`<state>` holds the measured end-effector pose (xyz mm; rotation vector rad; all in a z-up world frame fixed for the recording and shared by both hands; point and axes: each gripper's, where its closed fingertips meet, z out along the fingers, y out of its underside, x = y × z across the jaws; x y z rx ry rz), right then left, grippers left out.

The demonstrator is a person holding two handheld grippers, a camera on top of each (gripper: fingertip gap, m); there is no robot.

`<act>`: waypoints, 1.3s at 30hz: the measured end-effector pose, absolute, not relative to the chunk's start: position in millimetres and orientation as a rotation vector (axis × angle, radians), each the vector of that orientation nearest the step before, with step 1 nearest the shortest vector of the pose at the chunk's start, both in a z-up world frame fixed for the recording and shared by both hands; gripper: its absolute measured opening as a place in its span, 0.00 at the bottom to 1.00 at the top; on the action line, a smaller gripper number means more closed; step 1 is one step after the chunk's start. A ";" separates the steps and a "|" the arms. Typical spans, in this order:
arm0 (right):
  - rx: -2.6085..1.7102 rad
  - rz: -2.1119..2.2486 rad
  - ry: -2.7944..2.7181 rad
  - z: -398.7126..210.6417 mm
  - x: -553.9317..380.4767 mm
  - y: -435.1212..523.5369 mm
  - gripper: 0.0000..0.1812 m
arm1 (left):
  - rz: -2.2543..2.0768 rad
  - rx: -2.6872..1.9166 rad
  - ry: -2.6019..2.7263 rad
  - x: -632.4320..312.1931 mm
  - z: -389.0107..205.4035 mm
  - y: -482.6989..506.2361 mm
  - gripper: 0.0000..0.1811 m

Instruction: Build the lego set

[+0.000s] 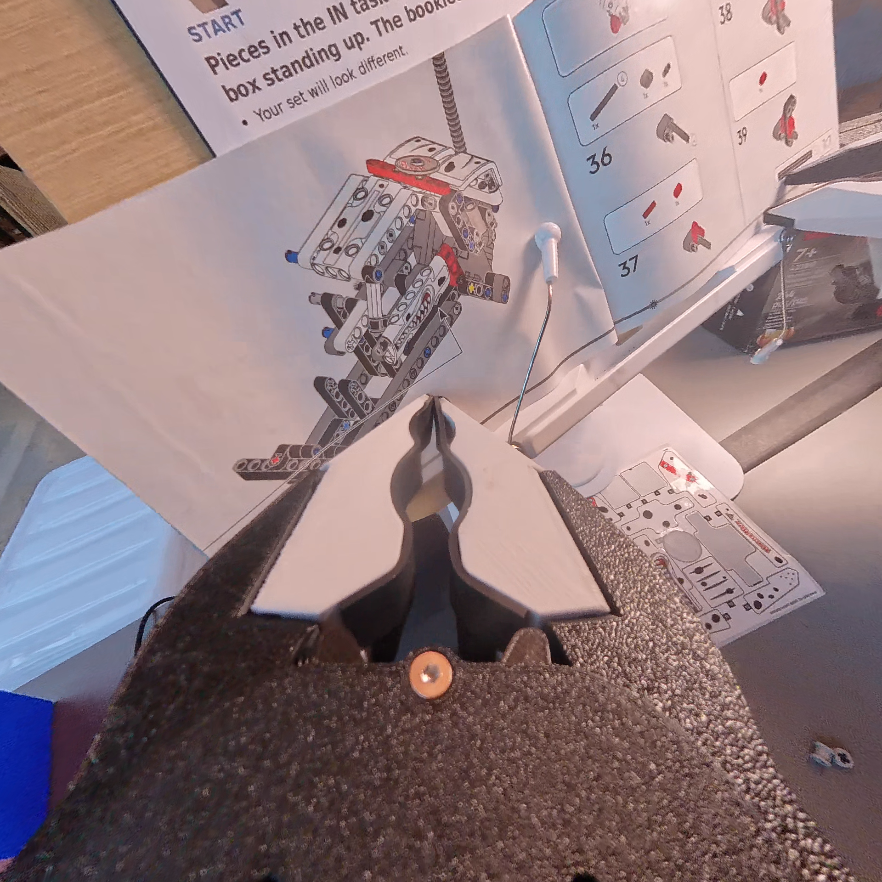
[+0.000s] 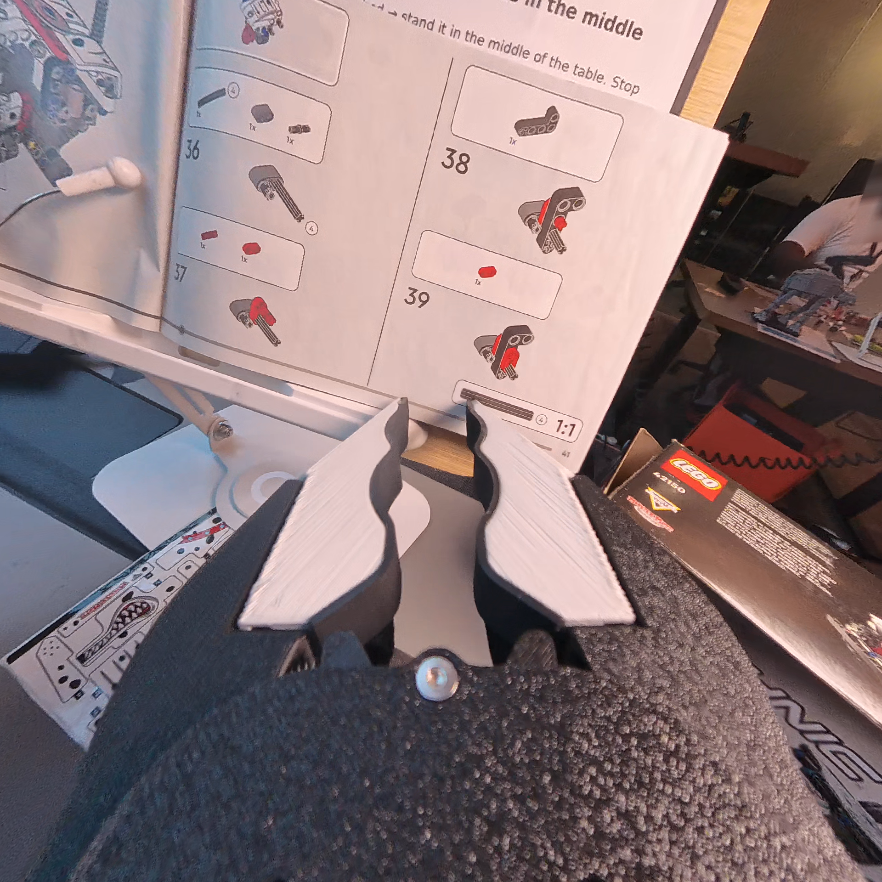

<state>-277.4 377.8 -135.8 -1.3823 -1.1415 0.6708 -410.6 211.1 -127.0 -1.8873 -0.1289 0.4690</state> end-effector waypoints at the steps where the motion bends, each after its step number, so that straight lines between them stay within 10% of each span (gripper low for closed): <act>1: -1.382 0.672 -1.154 -134.9 -274.3 375.6 0.15 | 0.470 -1.894 -0.130 -411.5 -127.0 211.5 0.00; 16: -1.220 0.917 -1.182 -108.3 -77.7 259.4 0.18 | 0.255 -1.548 -0.113 -289.5 -72.3 113.1 0.16; 39: -1.314 0.733 -1.290 -223.2 13.4 221.9 0.37 | -0.065 -1.721 0.006 -147.0 -208.7 15.3 0.44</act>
